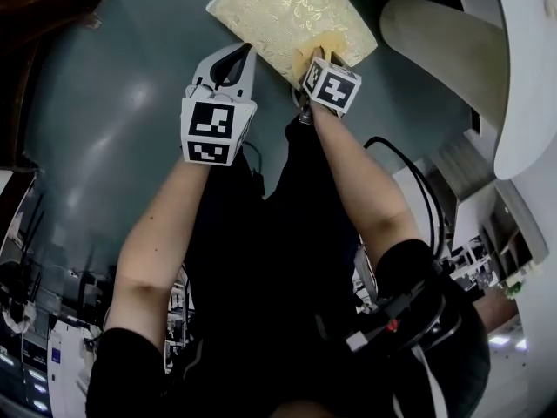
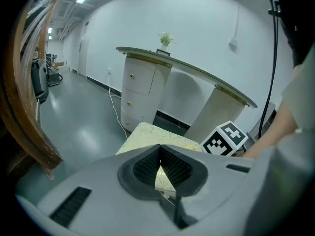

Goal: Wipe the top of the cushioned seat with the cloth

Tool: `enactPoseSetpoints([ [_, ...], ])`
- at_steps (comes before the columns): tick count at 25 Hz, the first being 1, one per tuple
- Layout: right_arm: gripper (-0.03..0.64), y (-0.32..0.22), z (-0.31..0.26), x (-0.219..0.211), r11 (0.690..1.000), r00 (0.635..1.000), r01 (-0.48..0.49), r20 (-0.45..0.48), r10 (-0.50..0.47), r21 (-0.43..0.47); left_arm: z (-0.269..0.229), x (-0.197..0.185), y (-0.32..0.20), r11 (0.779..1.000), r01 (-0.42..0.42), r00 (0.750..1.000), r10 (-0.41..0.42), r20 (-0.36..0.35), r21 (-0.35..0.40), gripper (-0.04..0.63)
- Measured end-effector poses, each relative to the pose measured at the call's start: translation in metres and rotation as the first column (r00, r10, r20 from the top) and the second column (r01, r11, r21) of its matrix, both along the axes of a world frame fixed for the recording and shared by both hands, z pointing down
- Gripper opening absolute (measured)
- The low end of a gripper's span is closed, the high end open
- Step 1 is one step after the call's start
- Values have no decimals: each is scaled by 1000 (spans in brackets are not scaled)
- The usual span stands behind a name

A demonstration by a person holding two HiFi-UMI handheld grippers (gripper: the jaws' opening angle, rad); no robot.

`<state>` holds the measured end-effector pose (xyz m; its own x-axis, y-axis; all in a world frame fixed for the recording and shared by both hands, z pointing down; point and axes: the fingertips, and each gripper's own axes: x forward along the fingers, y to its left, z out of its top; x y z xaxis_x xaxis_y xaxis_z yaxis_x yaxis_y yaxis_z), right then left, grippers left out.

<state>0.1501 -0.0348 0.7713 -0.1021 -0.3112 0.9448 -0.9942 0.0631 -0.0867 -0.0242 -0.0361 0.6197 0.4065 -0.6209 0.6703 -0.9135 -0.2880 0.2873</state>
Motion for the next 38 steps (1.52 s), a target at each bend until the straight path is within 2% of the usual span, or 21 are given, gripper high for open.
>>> enactPoseSetpoints([
  [6, 57, 29, 1, -24, 1000, 1000, -15, -8, 15, -8, -5, -13, 19, 1000, 19, 1000, -19, -19, 0, 2],
  [12, 58, 57, 1, -46, 999, 1000, -16, 11, 16, -46, -12, -10, 34, 1000, 19, 999, -19, -32, -9, 2],
  [17, 58, 74, -8, -61, 982, 987, -4, 156, 34, -187, -19, -5, 34, 1000, 5, 1000, -5, -26, 1, 2],
  [22, 58, 26, -48, -39, 993, 966, 39, 259, -7, -116, -27, 1, 17, 1000, 20, 1000, -20, -9, 12, 2],
  [24, 58, -4, -63, -30, 994, 962, 64, 270, -39, -86, -31, 6, 6, 999, 36, 999, -36, -4, 14, 2],
  [28, 58, -61, -78, -5, 994, 969, 108, 225, -101, -16, -43, 27, -18, 998, 51, 999, -51, -7, 26, 3],
  [31, 58, -102, -73, 11, 996, 975, 89, 201, -89, 11, -47, 38, -37, 997, 61, 998, -61, -5, 37, 2],
  [35, 58, -137, -49, 29, 997, 982, 82, 173, -81, 2, -40, 49, -54, 995, 94, 996, -94, -5, 40, 2],
  [38, 59, -140, -20, 30, 993, 984, 107, 148, -100, -41, -25, 47, -60, 991, 130, 992, -129, -9, 22, 2],
])
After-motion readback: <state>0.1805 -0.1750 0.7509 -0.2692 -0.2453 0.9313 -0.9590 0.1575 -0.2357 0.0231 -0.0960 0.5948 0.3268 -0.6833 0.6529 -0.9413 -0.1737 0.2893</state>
